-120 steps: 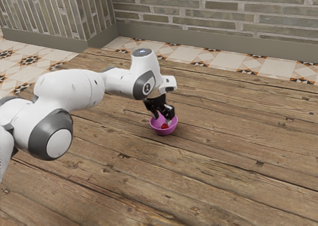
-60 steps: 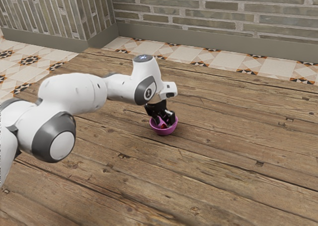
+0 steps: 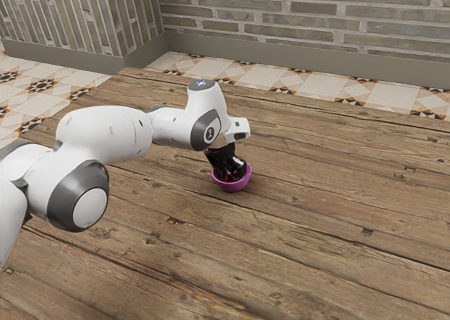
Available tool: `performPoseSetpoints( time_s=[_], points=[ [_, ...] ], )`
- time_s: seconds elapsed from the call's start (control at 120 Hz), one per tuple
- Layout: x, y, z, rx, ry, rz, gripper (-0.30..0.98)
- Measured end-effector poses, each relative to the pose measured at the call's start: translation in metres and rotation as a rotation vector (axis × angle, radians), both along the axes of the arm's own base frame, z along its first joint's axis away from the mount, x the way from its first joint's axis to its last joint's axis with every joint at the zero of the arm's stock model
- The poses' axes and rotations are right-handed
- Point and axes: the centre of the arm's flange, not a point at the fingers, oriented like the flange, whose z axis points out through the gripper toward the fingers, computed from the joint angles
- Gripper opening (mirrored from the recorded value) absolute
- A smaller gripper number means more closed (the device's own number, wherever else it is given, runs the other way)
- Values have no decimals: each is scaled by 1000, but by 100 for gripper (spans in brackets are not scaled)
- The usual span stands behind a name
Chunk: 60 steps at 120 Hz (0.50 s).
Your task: Take strawberry from the bowl
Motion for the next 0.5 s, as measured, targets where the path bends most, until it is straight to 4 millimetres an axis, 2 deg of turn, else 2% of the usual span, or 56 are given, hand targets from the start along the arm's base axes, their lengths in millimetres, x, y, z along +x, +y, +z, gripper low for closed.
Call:
performPoseSetpoints(
  time_s=[0.117, 0.125, 0.225, 0.342, 0.5],
  points=[
    [0, 1, 2, 1, -1, -1, 26],
    [0, 2, 2, 2, -2, -1, 36],
    [0, 2, 6, 0, -1, -1, 20],
    [0, 4, 9, 5, 0, 7, 14],
    [1, -1, 43, 3, -32, 7, 18]
  ],
)
